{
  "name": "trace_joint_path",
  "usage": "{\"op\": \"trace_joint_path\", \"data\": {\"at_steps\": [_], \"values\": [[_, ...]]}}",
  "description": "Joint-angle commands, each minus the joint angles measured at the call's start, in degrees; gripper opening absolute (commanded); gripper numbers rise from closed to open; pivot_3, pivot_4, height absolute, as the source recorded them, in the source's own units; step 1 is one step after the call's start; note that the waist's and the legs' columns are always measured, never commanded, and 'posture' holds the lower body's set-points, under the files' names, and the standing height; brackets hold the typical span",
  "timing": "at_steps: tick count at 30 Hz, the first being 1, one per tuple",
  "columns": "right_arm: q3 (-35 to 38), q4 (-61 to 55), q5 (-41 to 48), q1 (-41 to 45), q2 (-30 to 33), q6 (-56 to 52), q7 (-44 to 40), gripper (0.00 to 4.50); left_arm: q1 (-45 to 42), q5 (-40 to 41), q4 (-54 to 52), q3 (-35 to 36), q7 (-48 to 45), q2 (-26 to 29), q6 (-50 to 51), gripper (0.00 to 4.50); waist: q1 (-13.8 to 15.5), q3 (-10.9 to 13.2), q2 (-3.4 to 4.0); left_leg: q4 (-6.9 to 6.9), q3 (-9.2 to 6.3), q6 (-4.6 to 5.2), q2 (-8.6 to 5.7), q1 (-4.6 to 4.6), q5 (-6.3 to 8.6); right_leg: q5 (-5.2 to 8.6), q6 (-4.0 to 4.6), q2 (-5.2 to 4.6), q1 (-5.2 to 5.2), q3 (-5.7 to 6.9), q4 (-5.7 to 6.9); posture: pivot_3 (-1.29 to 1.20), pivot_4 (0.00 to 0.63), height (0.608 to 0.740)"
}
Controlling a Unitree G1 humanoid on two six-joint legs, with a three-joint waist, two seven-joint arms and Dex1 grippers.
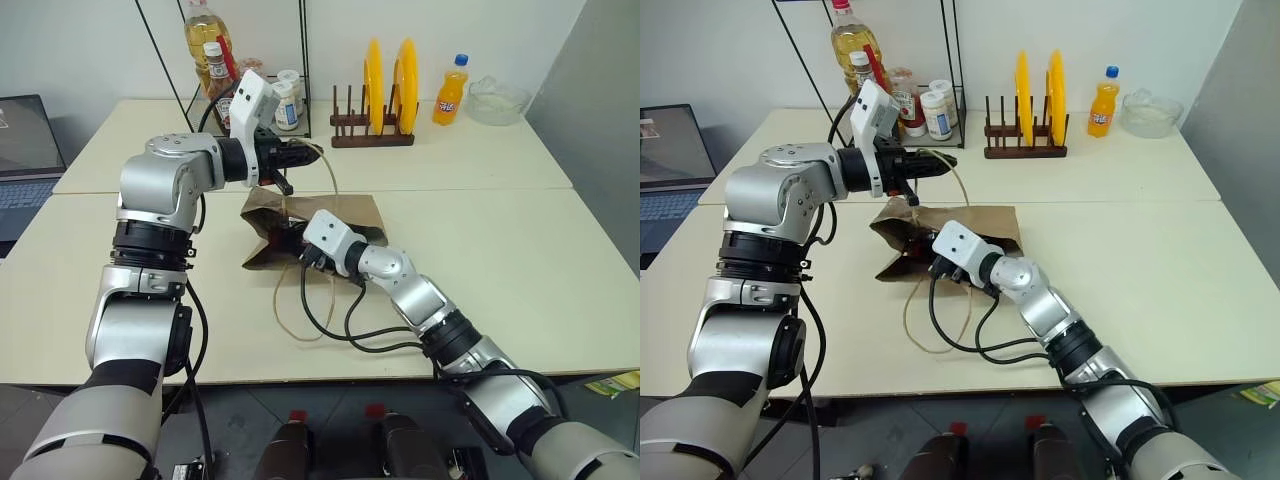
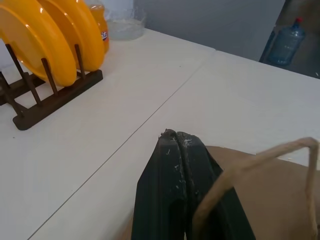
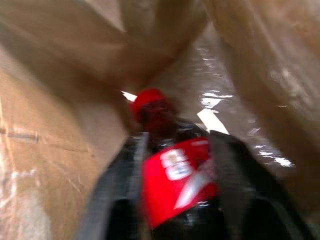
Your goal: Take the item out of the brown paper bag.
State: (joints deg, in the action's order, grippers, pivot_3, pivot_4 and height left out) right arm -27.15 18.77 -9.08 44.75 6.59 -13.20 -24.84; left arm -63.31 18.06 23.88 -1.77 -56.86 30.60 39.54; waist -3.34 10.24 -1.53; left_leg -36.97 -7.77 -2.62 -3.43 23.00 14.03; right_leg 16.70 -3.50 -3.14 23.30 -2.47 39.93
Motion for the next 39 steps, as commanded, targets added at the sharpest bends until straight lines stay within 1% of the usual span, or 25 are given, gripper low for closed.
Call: {"op": "trace_joint_path", "data": {"at_steps": [1, 4, 7, 13, 17, 19, 22, 23, 31, 34, 39], "values": [[-1.6, -2.0, -5.2, 2.1, 1.5, -1.8, -0.5, 3.39, -0.7, 1.3, -2.3, 1.9, 0.4, 0.1, -0.3, 0.00, 0.0, 0.0, 0.00, 0.00, 0.01, 0.00, 0.00, 0.00, 0.00, 0.00, 0.00, 0.00, 0.00, 0.00, 0.00, 0.00, 0.150, 0.740], [-4.2, -1.5, -9.0, 3.1, 2.9, -3.5, -2.9, 4.48, -0.3, 1.4, -2.7, 2.1, 0.6, 0.1, -0.3, 0.00, 0.0, 0.0, 0.00, 0.00, 0.00, 0.00, 0.01, 0.00, 0.00, 0.00, 0.00, 0.00, 0.00, 0.00, 0.00, 0.00, 0.150, 0.740], [-5.9, -1.0, -11.1, 3.6, 3.9, -4.8, -5.8, 4.48, -0.1, 1.5, -3.1, 2.3, 0.8, 0.2, -0.1, 0.00, -0.1, 0.0, 0.00, 0.00, 0.02, 0.00, 0.01, 0.00, 0.00, 0.00, 0.00, 0.00, 0.00, -0.01, 0.00, 0.00, 0.150, 0.740], [-6.1, 2.1, -12.6, 3.7, 4.3, -6.8, -8.5, 4.48, 0.4, 1.7, -3.4, 2.4, 1.5, -0.1, -0.3, 0.00, -0.1, 0.0, 0.00, 0.00, 0.01, 0.00, 0.01, 0.00, 0.00, 0.00, 0.00, 0.00, 0.00, 0.00, 0.00, 0.00, 0.150, 0.740], [-6.2, 4.2, -13.3, 3.2, 4.9, -5.9, -9.5, 4.48, 0.4, 1.8, -3.4, 2.4, 1.8, -0.2, -0.4, 0.00, 0.0, 0.0, -0.01, 0.00, 0.00, 0.00, 0.00, -0.01, 0.00, 0.00, 0.00, -0.01, -0.02, 0.01, 0.00, 0.00, 0.150, 0.740], [-5.8, 3.6, -13.1, 2.8, 5.1, -5.4, -9.9, 4.10, 0.3, 1.8, -3.4, 2.4, 1.8, -0.2, -0.3, 0.00, 0.0, 0.0, -0.01, 0.00, 0.00, 0.00, 0.00, -0.02, 0.00, 0.00, 0.00, -0.01, -0.04, 0.01, 0.00, 0.00, 0.150, 0.740], [-5.1, 1.3, -12.8, 2.0, 5.6, -5.3, -10.4, 3.32, 0.3, 1.6, -3.2, 2.3, 1.8, -0.2, -0.5, 0.00, 0.0, 0.0, -0.01, -0.01, 0.00, 0.00, 0.00, -0.04, 0.00, 0.00, 0.00, -0.01, -0.06, 0.01, 0.00, 0.00, 0.150, 0.740], [-4.9, 0.4, -12.8, 1.8, 5.8, -5.4, -10.6, 3.16, 0.2, 1.5, -3.0, 2.3, 1.8, -0.2, -0.6, 0.00, 0.0, 0.0, -0.01, -0.01, -0.01, -0.01, 0.00, -0.04, 0.00, 0.00, 0.00, -0.01, -0.06, 0.02, 0.00, 0.00, 0.150, 0.740], [-3.0, -8.5, -10.6, -0.7, 7.9, -2.6, -13.6, 3.16, -0.5, 0.5, -0.9, 1.9, 2.2, -0.6, -2.3, 0.00, 0.0, 0.0, -0.01, 0.00, -0.01, -0.01, 0.00, -0.02, 0.00, 0.00, 0.00, -0.01, -0.05, 0.02, -0.02, 0.00, 0.150, 0.740], [0.4, -14.2, -6.8, -2.4, 8.1, -2.5, -15.1, 3.16, -0.7, 0.3, -0.1, 1.6, 2.4, -0.8, -3.0, 0.00, 0.0, 0.0, -0.01, 0.00, -0.01, -0.01, 0.01, -0.01, 0.00, 0.00, 0.00, -0.01, -0.04, 0.02, -0.02, 0.00, 0.150, 0.740], [4.0, -20.0, -2.0, -6.7, 9.1, -0.5, -16.4, 3.16, -0.8, -0.3, 0.8, 1.2, 2.6, -1.5, -4.2, 0.00, 0.0, 0.0, -0.01, 0.01, -0.01, -0.01, 0.01, 0.00, 0.00, 0.00, 0.00, -0.01, -0.02, 0.02, -0.02, 0.00, 0.150, 0.740]]}}
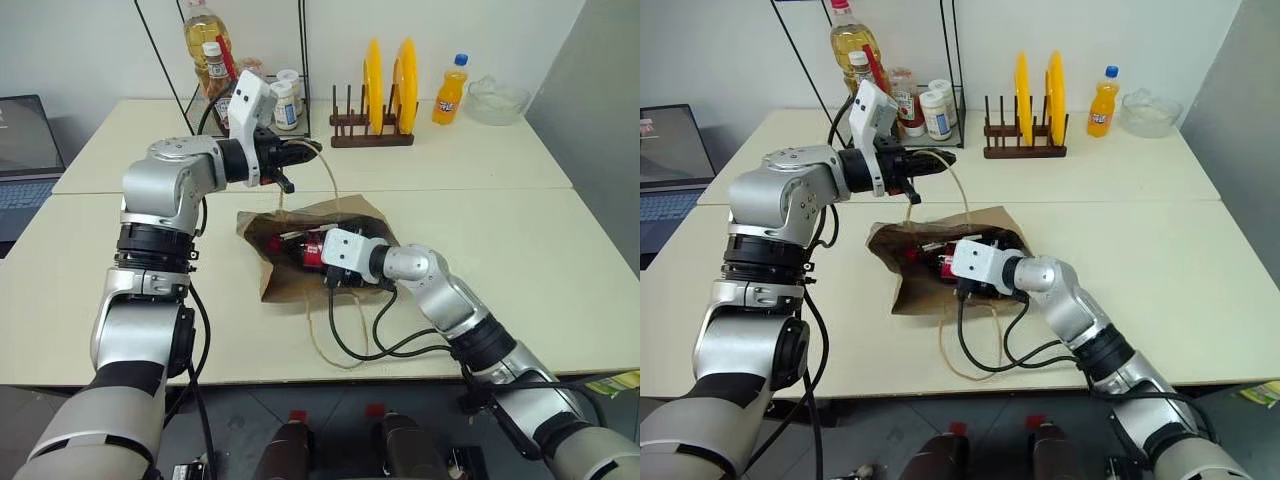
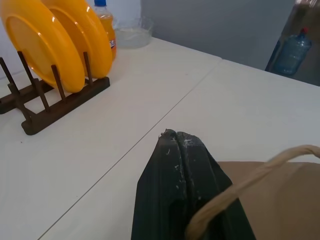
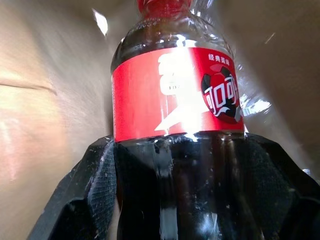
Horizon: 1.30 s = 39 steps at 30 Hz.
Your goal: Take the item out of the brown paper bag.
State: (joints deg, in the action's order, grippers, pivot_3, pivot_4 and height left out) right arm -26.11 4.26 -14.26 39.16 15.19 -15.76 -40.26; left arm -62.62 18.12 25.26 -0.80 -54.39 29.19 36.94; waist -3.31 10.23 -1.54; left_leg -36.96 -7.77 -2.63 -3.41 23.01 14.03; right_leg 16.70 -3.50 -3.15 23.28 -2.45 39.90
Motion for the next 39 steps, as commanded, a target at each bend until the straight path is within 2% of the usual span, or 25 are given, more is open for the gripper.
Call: {"op": "trace_joint_path", "data": {"at_steps": [1, 4, 8, 13, 14, 17, 19, 23, 26, 29, 31, 36, 39], "values": [[3.6, -7.3, 4.1, -2.3, 1.1, 2.2, -1.6, 3.16, -1.6, -0.5, -0.3, 0.1, 0.0, -0.2, -1.9, 0.00, 0.0, 0.0, 0.00, 0.00, 0.01, 0.00, -0.01, 0.00, 0.00, 0.00, 0.00, 0.00, 0.00, 0.00, 0.00, 0.00, 0.150, 0.740], [5.2, -12.2, 6.7, -5.1, 2.9, 2.3, -3.3, 3.16, -1.9, -1.0, 0.4, 0.1, -0.2, -0.3, -2.4, 0.00, 0.0, 0.0, 0.00, 0.00, 0.01, 0.00, -0.01, 0.01, 0.00, 0.00, 0.00, 0.00, 0.00, 0.00, -0.01, 0.00, 0.150, 0.740], [8.5, -22.3, 15.3, -9.2, 6.3, -3.8, -8.9, 3.16, -2.2, -1.5, 1.2, 0.0, -0.4, -0.4, -3.2, 0.00, 0.1, 0.0, -0.01, 0.00, 0.01, 0.01, 0.01, 0.01, 0.01, 0.00, 0.00, 0.00, 0.00, 0.00, -0.01, 0.00, 0.150, 0.740], [18.9, -38.2, 34.3, -11.1, 12.4, -24.9, -13.5, 3.16, -2.1, -1.8, 1.3, -0.2, -0.7, -0.3, -3.5, 0.00, 0.2, 0.0, -0.02, 0.00, -0.02, 0.03, 0.01, 0.03, 0.02, 0.00, -0.01, -0.01, -0.03, 0.01, -0.03, 0.00, 0.150, 0.740], [20.3, -39.7, 36.8, -10.7, 13.1, -28.2, -13.1, 3.16, -2.1, -1.8, 1.3, -0.2, -0.8, -0.2, -3.6, 0.00, 0.3, 0.0, -0.02, -0.01, -0.02, 0.07, 0.00, 0.04, 0.04, 0.00, -0.01, -0.01, -0.03, 0.01, -0.04, 0.00, 0.150, 0.740], [33.3, -40.8, 49.9, -2.8, 11.2, -43.5, -5.6, 3.16, -2.0, -1.8, 1.3, -0.2, -1.0, 0.0, -3.6, 0.00, 0.1, 0.0, 0.00, 0.00, -0.02, 0.21, 0.05, 0.02, 0.12, 0.00, 0.00, 0.00, -0.03, 0.01, -0.02, 0.00, 0.150, 0.740], [40.1, -38.3, 52.6, 2.9, 11.2, -49.5, 0.1, 3.16, -1.7, -1.7, 1.0, -0.1, -1.1, 0.1, -3.5, 0.00, 0.2, 0.0, 0.03, -0.01, -0.01, 0.23, 0.05, 0.01, 0.12, -0.01, 0.02, -0.01, -0.01, -0.01, 0.05, 0.00, 0.150, 0.740], [41.0, -32.5, 45.1, 4.7, 18.3, -49.0, 6.8, 3.16, -1.3, -1.6, 0.7, -0.3, -1.4, 0.1, -3.4, 0.00, 1.0, 0.0, 0.00, 0.03, -0.04, 0.23, 0.03, 0.02, 0.12, -0.01, 0.03, -0.02, -0.04, 0.06, -0.05, 0.00, 0.150, 0.740], [36.9, -22.4, 33.2, 1.4, 25.6, -44.1, 14.5, 3.16, -1.5, -1.7, 1.0, -0.4, -1.3, -0.3, -3.7, 0.00, 1.6, 0.0, 0.00, 0.00, 0.07, 0.23, -0.05, 0.08, 0.12, -0.01, 0.03, -0.08, -0.02, 0.00, -0.10, 0.00, 0.150, 0.740], [29.9, -17.3, 27.5, -4.4, 33.0, -37.4, 11.1, 3.16, -1.6, -1.6, 0.9, -0.5, -1.3, -0.7, -3.8, 0.00, 1.9, 0.0, 0.00, -0.04, 0.08, 0.24, -0.16, 0.24, 0.10, -0.01, 0.03, -0.17, 0.04, 0.01, -0.17, 0.00, 0.150, 0.740], [26.9, -13.2, 26.2, -6.9, 35.0, -35.6, 8.5, 3.16, -1.4, -1.6, 0.7, -0.6, -1.3, -0.8, -3.8, 0.00, 1.6, 0.0, 0.00, -0.03, 0.15, 0.21, -0.13, 0.34, 0.09, -0.01, 0.03, -0.16, 0.12, 0.00, -0.20, 0.00, 0.150, 0.740], [21.8, -6.0, 23.3, -7.7, 37.1, -31.8, 3.7, 3.16, -1.2, -1.5, 0.1, -0.3, -1.1, -1.0, -3.6, 0.00, -0.3, 0.1, 0.03, -0.03, 0.31, 0.23, -0.04, 0.35, 0.10, -0.01, 0.03, -0.14, 0.21, -0.09, -0.12, 0.00, 0.150, 0.740], [20.3, -2.8, 22.3, -6.7, 37.0, -31.1, 2.0, 3.16, -0.4, -1.3, -1.0, 0.1, -0.6, -1.1, -3.2, 0.00, -0.4, 0.1, 0.03, -0.04, 0.26, 0.24, 0.00, 0.31, 0.10, -0.01, 0.02, -0.08, 0.21, -0.08, -0.03, 0.00, 0.150, 0.740]]}}
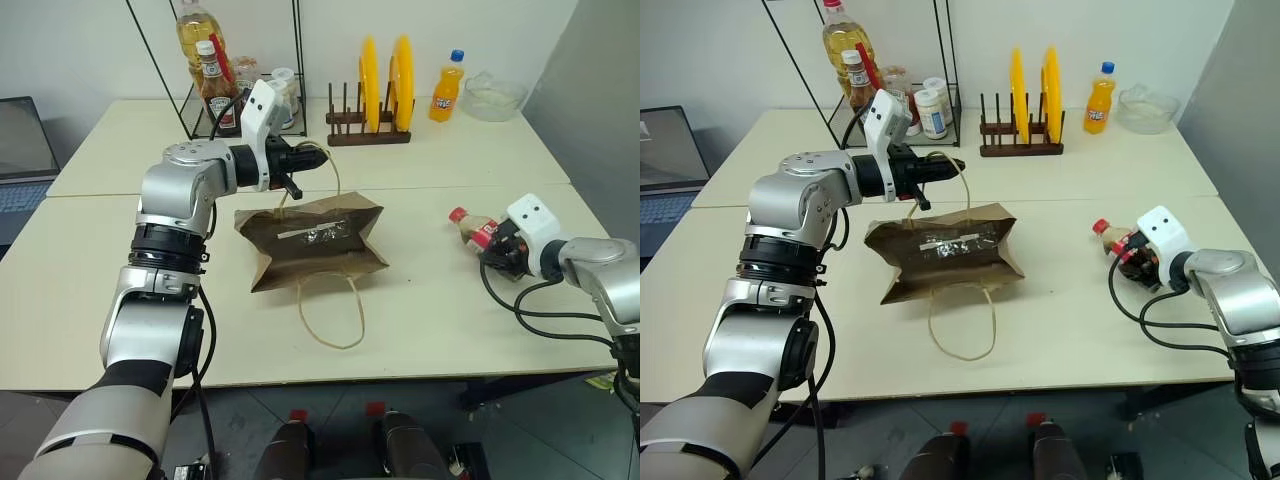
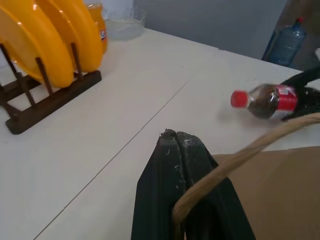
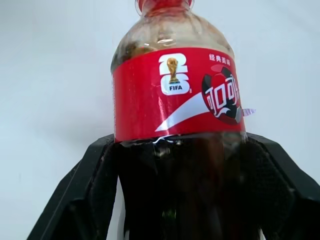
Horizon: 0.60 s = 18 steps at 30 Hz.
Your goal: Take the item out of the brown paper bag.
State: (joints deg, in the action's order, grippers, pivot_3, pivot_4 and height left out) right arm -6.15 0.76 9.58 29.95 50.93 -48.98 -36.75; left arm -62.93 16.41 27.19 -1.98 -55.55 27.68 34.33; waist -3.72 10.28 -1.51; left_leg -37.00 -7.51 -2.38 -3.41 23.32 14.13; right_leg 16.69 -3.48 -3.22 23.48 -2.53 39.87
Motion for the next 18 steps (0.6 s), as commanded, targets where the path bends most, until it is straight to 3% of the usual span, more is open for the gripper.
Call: {"op": "trace_joint_path", "data": {"at_steps": [1, 6, 10, 14, 18], "values": [[0.0, 1.4, -1.7, 2.7, 1.1, 1.9, -2.0, 3.16, 0.3, 0.6, -3.4, 1.3, 0.8, 0.4, -0.4, 0.00, 0.0, 0.0, 0.00, 0.00, -0.03, 0.00, 0.00, 0.00, 0.00, 0.00, 0.00, 0.01, 0.00, 0.02, 0.01, 0.00, 0.150, 0.740], [-0.9, 4.3, -3.2, 2.2, 0.8, 2.5, -3.9, 3.16, 1.6, 1.0, -5.2, 1.7, 1.6, 0.5, 0.3, 0.00, 0.1, 0.0, 0.00, -0.03, -0.06, -0.09, 0.00, 0.01, -0.06, 0.00, 0.00, 0.00, -0.02, 0.03, 0.00, 0.00, 0.150, 0.740], [0.8, 4.0, -2.9, 2.5, 0.4, 2.8, -4.1, 4.48, 1.7, 1.1, -5.1, 2.0, 2.0, 0.8, 0.2, 0.00, 0.3, 0.0, 0.00, -0.05, -0.07, -0.09, -0.01, 0.00, -0.06, 0.00, 0.00, 0.00, -0.04, 0.03, 0.00, 0.00, 0.150, 0.740], [4.0, -1.1, -2.3, 3.4, 0.4, 3.5, -3.2, 4.48, 1.7, 0.9, -4.9, 2.0, 2.2, 1.1, -0.3, 0.00, 0.4, 0.0, 0.00, -0.05, -0.07, -0.10, -0.01, 0.01, -0.06, 0.00, 0.00, 0.00, -0.03, 0.03, 0.01, 0.00, 0.150, 0.740], [10.3, -11.5, 2.9, 3.8, -4.6, 0.5, -0.6, 4.48, 0.2, -0.6, -1.4, 1.9, 2.5, 1.8, -4.0, 0.00, 0.3, 0.0, 0.00, -0.03, -0.08, -0.17, 0.03, 0.00, -0.10, 0.00, 0.00, 0.01, -0.03, 0.03, 0.00, 0.00, 0.150, 0.740]]}}
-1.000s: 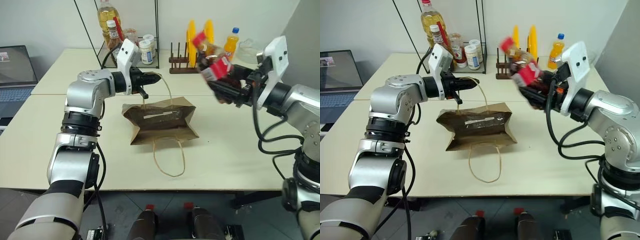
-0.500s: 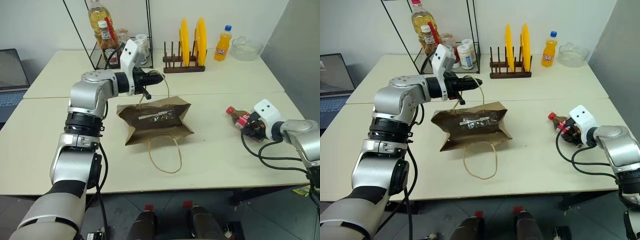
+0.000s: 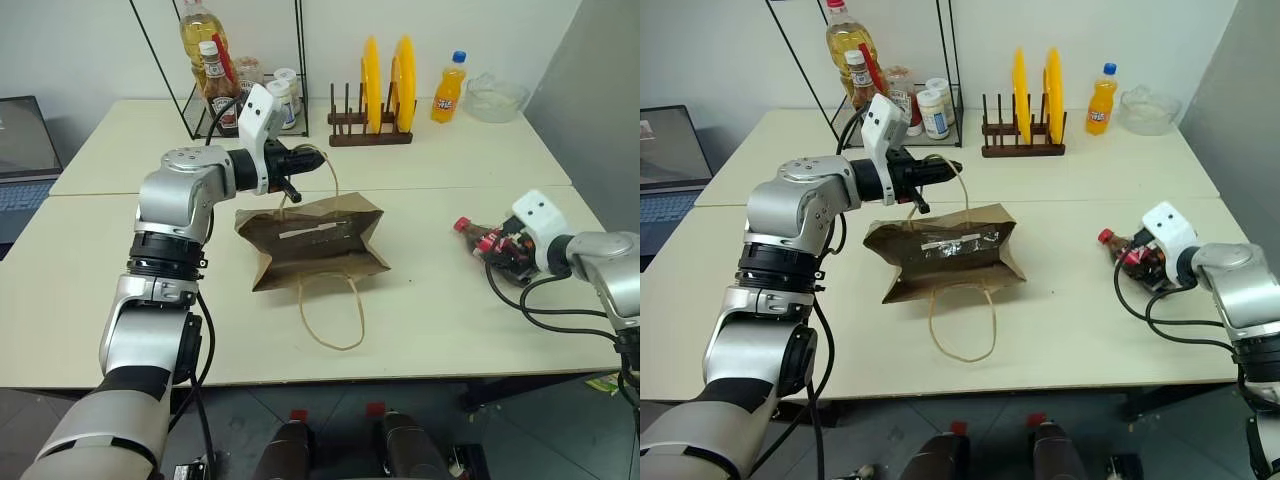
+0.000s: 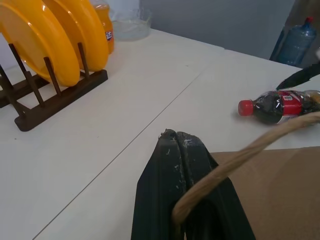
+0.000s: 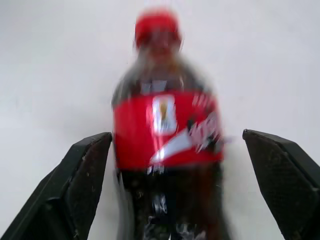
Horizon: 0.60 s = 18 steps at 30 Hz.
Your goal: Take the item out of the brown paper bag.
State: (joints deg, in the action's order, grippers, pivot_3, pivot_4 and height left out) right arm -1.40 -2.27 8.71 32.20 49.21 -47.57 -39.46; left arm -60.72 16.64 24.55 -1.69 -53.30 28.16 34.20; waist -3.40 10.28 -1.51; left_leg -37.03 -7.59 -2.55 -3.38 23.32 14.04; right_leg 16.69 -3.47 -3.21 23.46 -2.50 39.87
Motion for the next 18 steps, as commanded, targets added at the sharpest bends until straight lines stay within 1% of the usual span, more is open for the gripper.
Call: {"op": "trace_joint_path", "data": {"at_steps": [1, 2, 3, 5, 7, 8, 9, 12, 18], "values": [[7.2, -10.6, 5.0, 1.5, -4.9, -1.5, 3.2, 4.48, -2.8, -1.5, 3.1, 1.7, 0.6, 1.5, -5.3, 0.00, 0.0, 0.0, 0.00, 0.00, -0.03, -0.01, 0.00, 0.00, 0.00, 0.00, 0.00, 0.00, 0.00, 0.02, 0.00, 0.00, 0.150, 0.740], [8.8, -12.5, 6.3, 1.7, -7.1, -2.8, 4.5, 4.48, -3.8, -2.0, 5.2, 1.8, 1.1, 1.7, -6.6, 0.00, 0.1, 0.0, -0.01, 0.00, -0.04, -0.01, 0.01, 0.00, 0.00, 0.00, 0.00, 0.01, 0.00, 0.03, 0.00, 0.00, 0.150, 0.740], [10.0, -14.0, 7.3, 1.6, -9.2, -3.9, 5.9, 4.49, -5.1, -2.8, 8.0, 1.9, 1.9, 1.8, -8.4, 0.18, 0.2, 0.0, -0.01, -0.01, -0.10, -0.01, 0.01, 0.01, -0.01, 0.00, 0.00, 0.01, -0.01, 0.08, 0.00, 0.00, 0.150, 0.740], [10.0, -16.1, 7.1, 0.2, -11.6, -4.2, 8.0, 4.50, -7.6, -4.4, 13.8, 2.0, 3.6, 1.9, -12.0, 0.56, 0.5, 0.0, -0.01, -0.02, -0.09, -0.01, -0.03, 0.01, 0.00, 0.00, 0.00, 0.00, -0.02, 0.07, 0.01, 0.00, 0.150, 0.740], [9.0, -17.6, 6.4, -1.4, -13.0, -3.6, 9.6, 4.50, -9.4, -5.4, 17.9, 1.9, 4.3, 2.0, -14.4, 1.13, 0.9, 0.0, -0.01, -0.03, -0.09, 0.00, -0.08, 0.02, 0.00, 0.00, 0.00, -0.02, -0.02, 0.07, 0.00, 0.00, 0.150, 0.740], [8.8, -18.2, 6.3, -2.1, -14.0, -3.4, 10.4, 4.50, -10.0, -5.8, 19.5, 1.9, 4.4, 2.1, -15.3, 1.51, 1.0, 0.0, -0.01, -0.02, -0.10, 0.00, -0.10, 0.02, 0.00, 0.00, 0.00, -0.04, -0.02, 0.08, 0.00, 0.00, 0.150, 0.740], [8.9, -18.5, 6.3, -2.6, -14.8, -3.4, 11.2, 4.50, -10.5, -5.9, 20.6, 2.0, 4.3, 2.1, -15.9, 1.76, 1.1, 0.0, -0.01, -0.02, -0.09, 0.00, -0.10, 0.02, 0.00, 0.00, 0.00, -0.04, -0.02, 0.08, -0.01, 0.00, 0.150, 0.740], [8.8, -19.1, 5.8, -5.3, -16.5, -2.0, 12.9, 4.50, -10.9, -5.4, 21.0, 3.1, 3.4, 3.1, -15.3, 2.69, 1.1, 0.0, -0.01, -0.01, -0.10, -0.01, -0.11, 0.03, -0.01, 0.00, 0.00, -0.04, -0.01, 0.07, 0.00, 0.00, 0.150, 0.740], [8.1, -21.6, 5.6, -10.8, -17.6, -0.1, 14.3, 4.50, -7.9, -3.6, 15.2, 6.7, 3.9, 7.2, -10.3, 4.47, 0.5, 0.0, 0.00, 0.00, -0.10, 0.00, -0.07, 0.04, 0.00, 0.00, 0.00, 0.00, 0.03, 0.07, 0.02, 0.00, 0.150, 0.740]]}}
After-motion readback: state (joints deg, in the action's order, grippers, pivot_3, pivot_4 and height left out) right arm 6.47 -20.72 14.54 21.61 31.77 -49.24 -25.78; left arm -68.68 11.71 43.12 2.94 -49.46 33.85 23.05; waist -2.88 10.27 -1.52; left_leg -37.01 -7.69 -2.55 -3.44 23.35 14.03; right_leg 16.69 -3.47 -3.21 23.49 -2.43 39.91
